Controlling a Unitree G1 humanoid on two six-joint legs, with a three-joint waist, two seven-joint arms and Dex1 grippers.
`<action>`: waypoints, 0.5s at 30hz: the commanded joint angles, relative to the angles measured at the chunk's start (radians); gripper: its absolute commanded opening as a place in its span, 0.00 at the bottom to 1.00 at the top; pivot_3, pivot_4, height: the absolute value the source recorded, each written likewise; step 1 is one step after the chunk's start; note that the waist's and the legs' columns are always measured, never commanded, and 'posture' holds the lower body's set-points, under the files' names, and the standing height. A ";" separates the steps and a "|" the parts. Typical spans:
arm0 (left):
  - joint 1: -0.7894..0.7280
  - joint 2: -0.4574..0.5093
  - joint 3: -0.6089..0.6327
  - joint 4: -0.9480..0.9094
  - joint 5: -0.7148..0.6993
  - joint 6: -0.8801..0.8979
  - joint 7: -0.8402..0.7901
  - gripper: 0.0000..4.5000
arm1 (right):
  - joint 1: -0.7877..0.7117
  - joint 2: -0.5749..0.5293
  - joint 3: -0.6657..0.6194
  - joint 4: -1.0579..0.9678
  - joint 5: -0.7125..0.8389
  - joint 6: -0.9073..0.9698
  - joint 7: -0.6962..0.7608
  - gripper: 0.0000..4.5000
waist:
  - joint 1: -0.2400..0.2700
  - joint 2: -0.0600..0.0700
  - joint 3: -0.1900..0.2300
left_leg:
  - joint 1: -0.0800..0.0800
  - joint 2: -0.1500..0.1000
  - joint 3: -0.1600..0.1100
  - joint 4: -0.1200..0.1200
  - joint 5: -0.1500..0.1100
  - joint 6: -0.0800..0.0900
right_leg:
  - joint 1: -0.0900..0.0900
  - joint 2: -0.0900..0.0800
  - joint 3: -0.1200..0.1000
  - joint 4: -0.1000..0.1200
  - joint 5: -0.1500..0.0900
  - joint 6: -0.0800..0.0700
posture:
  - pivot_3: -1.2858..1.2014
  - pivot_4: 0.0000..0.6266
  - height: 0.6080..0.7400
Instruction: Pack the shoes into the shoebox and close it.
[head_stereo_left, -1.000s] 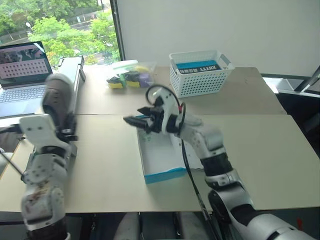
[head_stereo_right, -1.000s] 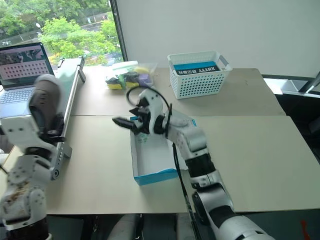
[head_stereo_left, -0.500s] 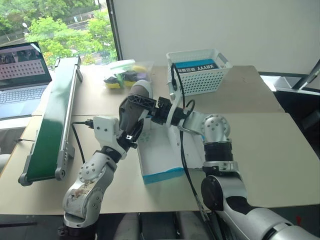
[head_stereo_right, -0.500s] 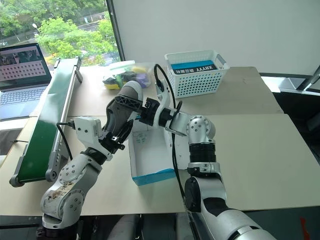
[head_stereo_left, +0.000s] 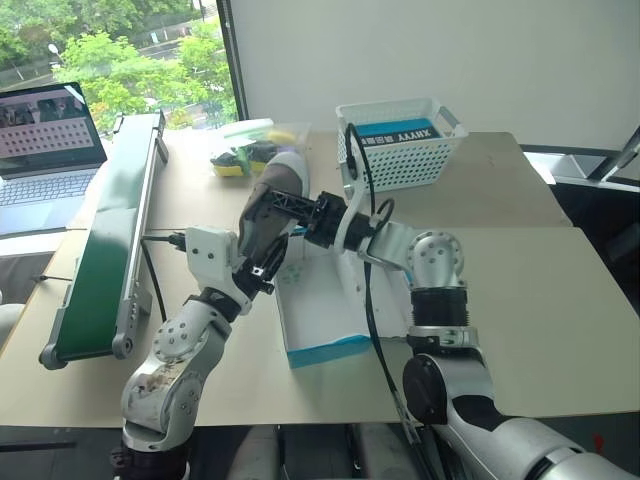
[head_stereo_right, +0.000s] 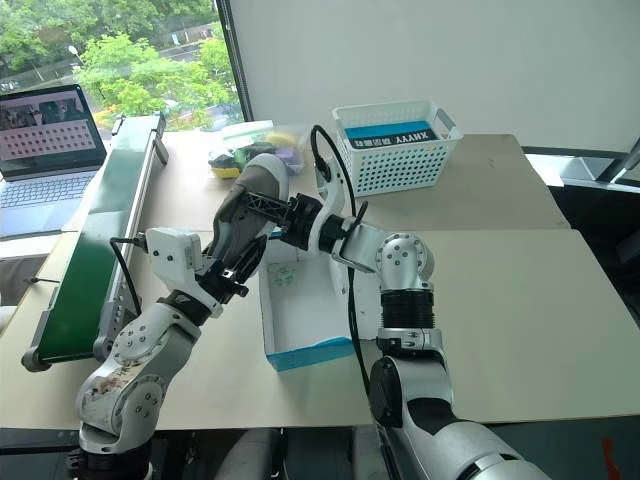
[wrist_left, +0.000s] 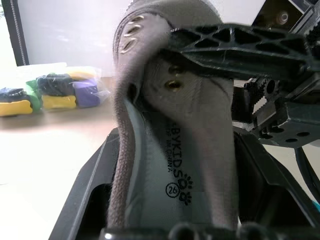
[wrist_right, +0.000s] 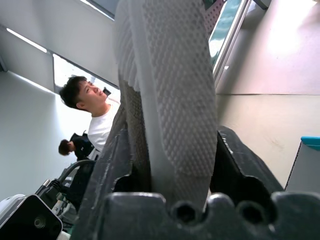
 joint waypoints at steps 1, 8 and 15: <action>0.001 0.005 0.017 0.006 0.021 -0.002 0.014 0.53 | -0.013 0.064 -0.014 -0.076 0.102 0.001 0.021 0.15 | 0.001 0.000 0.000 | 0.000 0.000 0.000 0.000 0.000 0.000 | 0.000 0.000 0.000 0.000 0.000 0.000 | 0.52 0.24 0.96; 0.016 0.007 0.000 -0.008 0.038 -0.019 0.005 0.82 | -0.030 0.068 -0.035 -0.061 0.124 -0.024 -0.009 0.11 | 0.000 0.000 0.000 | 0.000 0.000 0.000 0.000 0.000 0.000 | 0.000 0.000 0.000 0.000 0.000 0.000 | 0.52 0.24 0.96; 0.093 0.087 -0.049 -0.045 0.081 -0.034 -0.059 0.96 | -0.123 -0.003 -0.134 0.086 0.082 -0.219 -0.166 0.11 | 0.001 0.001 0.001 | 0.000 0.000 0.000 0.000 0.000 0.000 | 0.000 0.000 0.000 0.000 0.000 0.000 | 0.52 0.24 0.96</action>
